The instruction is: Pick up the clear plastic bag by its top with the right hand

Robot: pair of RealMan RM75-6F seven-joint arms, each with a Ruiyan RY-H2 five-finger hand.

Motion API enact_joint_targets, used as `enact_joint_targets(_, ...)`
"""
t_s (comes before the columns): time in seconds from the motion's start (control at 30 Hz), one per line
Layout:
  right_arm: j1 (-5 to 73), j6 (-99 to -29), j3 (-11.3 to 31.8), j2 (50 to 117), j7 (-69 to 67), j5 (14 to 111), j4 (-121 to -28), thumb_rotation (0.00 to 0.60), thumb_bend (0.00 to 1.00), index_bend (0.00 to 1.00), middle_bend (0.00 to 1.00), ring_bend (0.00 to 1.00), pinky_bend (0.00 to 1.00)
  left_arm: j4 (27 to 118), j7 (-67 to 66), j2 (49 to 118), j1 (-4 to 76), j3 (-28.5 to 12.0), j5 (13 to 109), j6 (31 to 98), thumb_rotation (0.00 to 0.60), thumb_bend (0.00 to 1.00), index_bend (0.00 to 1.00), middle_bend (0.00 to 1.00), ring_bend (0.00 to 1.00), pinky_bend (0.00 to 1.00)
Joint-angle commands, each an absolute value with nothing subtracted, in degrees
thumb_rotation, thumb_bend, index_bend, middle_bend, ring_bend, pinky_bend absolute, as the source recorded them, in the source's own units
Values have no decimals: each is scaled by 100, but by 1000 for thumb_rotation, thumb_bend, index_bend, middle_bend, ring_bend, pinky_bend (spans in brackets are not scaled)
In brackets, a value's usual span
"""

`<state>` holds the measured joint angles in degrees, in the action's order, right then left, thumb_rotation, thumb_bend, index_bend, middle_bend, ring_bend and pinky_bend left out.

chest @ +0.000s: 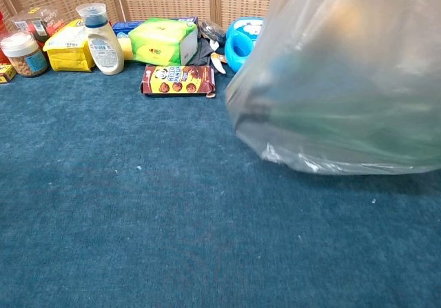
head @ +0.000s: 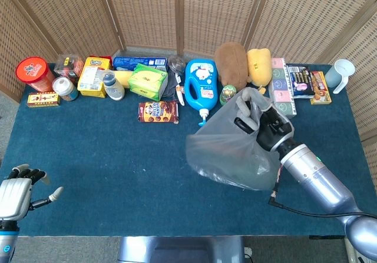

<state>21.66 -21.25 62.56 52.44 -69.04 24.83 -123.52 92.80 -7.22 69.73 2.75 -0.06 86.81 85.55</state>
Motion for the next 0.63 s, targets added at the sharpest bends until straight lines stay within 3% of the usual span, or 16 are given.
enact_joint_targets(0.03,2142,-2059,6313,5205,-6925,2480,-12327,475,449,604,748,969,991,9298,-743,6966,276,-4,8687,8558,1,167,543,499,409,204)
enact_joint_targets(0.63,1994,-1807,6577,5275,-7003,2557,-12189,477,449,604,748,969,991,9469,-916,6907,320,-37,8672,8528,2,166,543,498,408,205)
